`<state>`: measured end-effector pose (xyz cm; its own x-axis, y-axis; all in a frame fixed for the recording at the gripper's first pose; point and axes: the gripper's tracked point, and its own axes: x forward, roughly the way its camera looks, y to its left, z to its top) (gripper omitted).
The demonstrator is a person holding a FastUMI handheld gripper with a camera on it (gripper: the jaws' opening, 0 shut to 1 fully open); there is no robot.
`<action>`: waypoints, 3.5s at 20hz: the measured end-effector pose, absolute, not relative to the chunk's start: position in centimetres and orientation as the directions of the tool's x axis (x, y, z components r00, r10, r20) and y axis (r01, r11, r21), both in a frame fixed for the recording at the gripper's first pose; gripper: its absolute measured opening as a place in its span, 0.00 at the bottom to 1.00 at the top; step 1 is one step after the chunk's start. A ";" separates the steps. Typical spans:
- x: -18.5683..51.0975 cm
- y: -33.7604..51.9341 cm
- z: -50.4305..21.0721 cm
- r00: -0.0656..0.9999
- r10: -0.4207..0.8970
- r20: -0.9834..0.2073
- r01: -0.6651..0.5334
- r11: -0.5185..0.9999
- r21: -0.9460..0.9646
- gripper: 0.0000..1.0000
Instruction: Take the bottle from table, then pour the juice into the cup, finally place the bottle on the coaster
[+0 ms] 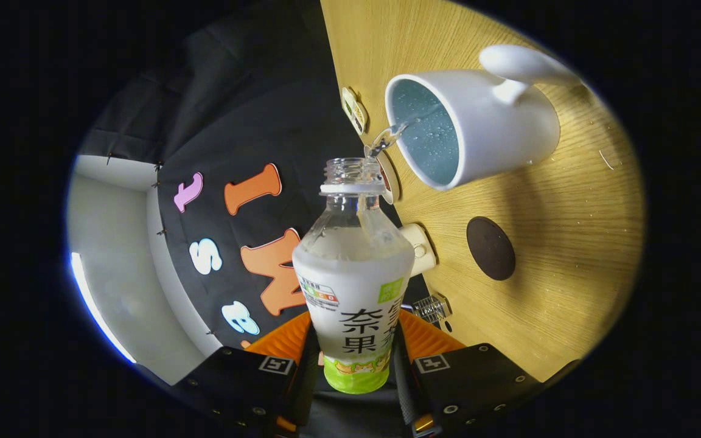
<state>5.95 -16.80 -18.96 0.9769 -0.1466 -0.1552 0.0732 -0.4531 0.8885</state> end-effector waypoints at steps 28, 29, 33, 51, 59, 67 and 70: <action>6.4 -18.1 -17.2 0.972 -0.182 -0.149 0.003 -0.625 0.781 0.57; 6.3 -18.1 -17.2 0.972 -0.185 -0.145 -0.004 -0.630 0.777 0.57; 6.5 -18.1 -16.5 0.973 -0.192 -0.125 -0.034 -0.663 0.748 0.57; 6.9 -18.3 -15.5 0.973 -0.201 -0.117 -0.067 -0.724 0.686 0.59; 7.4 -17.6 -16.8 0.972 -0.171 -0.160 0.002 -0.676 0.737 0.59; 7.7 -16.0 -20.5 0.962 -0.116 -0.246 0.182 -0.400 0.898 0.59; 7.9 -16.8 -20.2 0.961 -0.147 -0.232 0.206 -0.174 0.963 0.58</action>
<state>7.91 -16.81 -20.16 0.9615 -0.1471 -0.2321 0.2059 -0.1741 0.9630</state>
